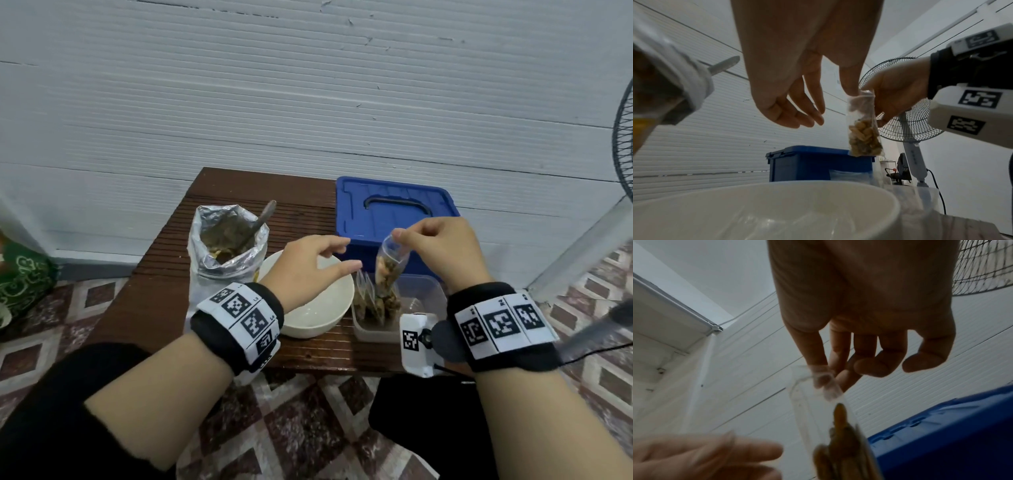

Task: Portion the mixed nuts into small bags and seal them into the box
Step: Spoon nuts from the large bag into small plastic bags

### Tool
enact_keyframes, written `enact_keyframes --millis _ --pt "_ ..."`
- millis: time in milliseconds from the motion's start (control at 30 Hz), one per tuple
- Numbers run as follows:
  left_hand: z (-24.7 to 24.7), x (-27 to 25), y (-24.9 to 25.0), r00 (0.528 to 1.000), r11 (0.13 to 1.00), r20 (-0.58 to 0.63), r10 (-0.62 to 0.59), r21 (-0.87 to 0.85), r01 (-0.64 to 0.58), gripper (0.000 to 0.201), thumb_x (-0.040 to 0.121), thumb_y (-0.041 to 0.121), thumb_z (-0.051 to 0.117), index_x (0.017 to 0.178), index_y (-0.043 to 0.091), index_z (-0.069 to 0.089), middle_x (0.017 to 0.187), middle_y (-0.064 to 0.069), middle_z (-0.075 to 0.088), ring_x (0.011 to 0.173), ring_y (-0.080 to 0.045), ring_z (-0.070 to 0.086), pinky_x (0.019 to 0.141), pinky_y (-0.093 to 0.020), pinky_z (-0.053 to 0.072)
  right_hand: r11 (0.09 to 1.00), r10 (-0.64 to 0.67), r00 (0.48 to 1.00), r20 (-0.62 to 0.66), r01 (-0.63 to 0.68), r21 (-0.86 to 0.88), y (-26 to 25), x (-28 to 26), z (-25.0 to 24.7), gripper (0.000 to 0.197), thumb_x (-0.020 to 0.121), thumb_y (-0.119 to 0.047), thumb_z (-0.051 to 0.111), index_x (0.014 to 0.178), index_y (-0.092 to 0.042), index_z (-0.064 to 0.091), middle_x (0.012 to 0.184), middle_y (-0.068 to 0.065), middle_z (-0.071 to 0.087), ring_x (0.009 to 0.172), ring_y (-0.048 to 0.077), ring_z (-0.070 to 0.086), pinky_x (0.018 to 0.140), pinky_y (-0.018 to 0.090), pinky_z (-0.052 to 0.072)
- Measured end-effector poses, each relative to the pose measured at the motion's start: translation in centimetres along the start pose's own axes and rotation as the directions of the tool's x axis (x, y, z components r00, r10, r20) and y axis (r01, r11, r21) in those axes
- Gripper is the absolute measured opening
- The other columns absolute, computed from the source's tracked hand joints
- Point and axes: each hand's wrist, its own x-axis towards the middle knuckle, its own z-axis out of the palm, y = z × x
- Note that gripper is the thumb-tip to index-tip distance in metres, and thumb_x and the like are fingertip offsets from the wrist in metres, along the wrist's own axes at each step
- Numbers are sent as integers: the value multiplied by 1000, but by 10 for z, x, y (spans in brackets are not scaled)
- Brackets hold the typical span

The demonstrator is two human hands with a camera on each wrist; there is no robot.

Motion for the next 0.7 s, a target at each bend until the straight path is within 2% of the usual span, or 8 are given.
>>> enact_keyframes --millis 100,167,233,300,400,500,567,700 --pt "1 -1 -4 998 997 55 -39 70 36 48 87 48 61 130 27 57 122 14 61 107 -1 52 83 -14 35 994 63 995 -81 -70 -86 17 2 -11 24 84 -24 70 63 -13 68 63 -4 62 60 5 52 55 20 37" --pt "2 -1 -6 995 992 70 -65 116 57 47 89 46 59 130 25 56 123 13 60 105 -1 51 84 -15 34 982 114 985 -129 -131 -136 30 3 -14 25 84 -25 71 61 -17 66 65 -5 62 65 13 58 64 25 44" --pt "3 0 -10 992 983 83 -94 167 79 45 91 44 58 130 23 56 125 11 60 103 0 50 85 -16 32 958 160 974 -163 -193 -210 43 6 -13 29 83 -27 70 55 -22 63 66 -4 63 73 22 62 74 35 51" --pt "4 1 -15 987 973 87 -134 201 115 45 91 44 58 130 21 56 126 10 59 102 -1 49 86 -17 32 919 198 962 -187 -248 -306 54 7 -6 31 83 -31 69 54 -23 61 66 -1 64 76 27 63 80 42 53" --pt "7 3 -22 974 954 105 -199 249 168 48 92 43 58 133 19 54 131 6 58 112 -8 52 94 -21 35 873 240 953 -185 -295 -388 66 10 6 23 85 -34 66 65 -23 68 75 4 67 80 28 61 84 45 51" --pt "11 5 -32 956 931 141 -258 300 208 53 92 44 57 138 19 49 137 2 54 124 -16 49 107 -33 37 874 254 950 -179 -305 -379 74 9 16 19 88 -34 64 79 -21 73 83 5 70 85 28 61 86 44 50" --pt "14 6 -39 939 904 170 -299 366 222 58 92 47 56 141 20 44 143 0 48 130 -19 45 110 -38 35 892 278 949 -147 -312 -328 78 8 21 20 88 -35 64 76 -21 72 85 5 70 87 28 62 86 43 50" --pt "19 7 -47 887 836 263 -379 509 206 67 92 52 52 149 25 29 155 -1 31 141 -22 30 115 -41 25 912 297 951 -85 -309 -270 81 10 24 29 87 -47 61 68 -26 65 78 3 68 85 26 63 84 42 51"
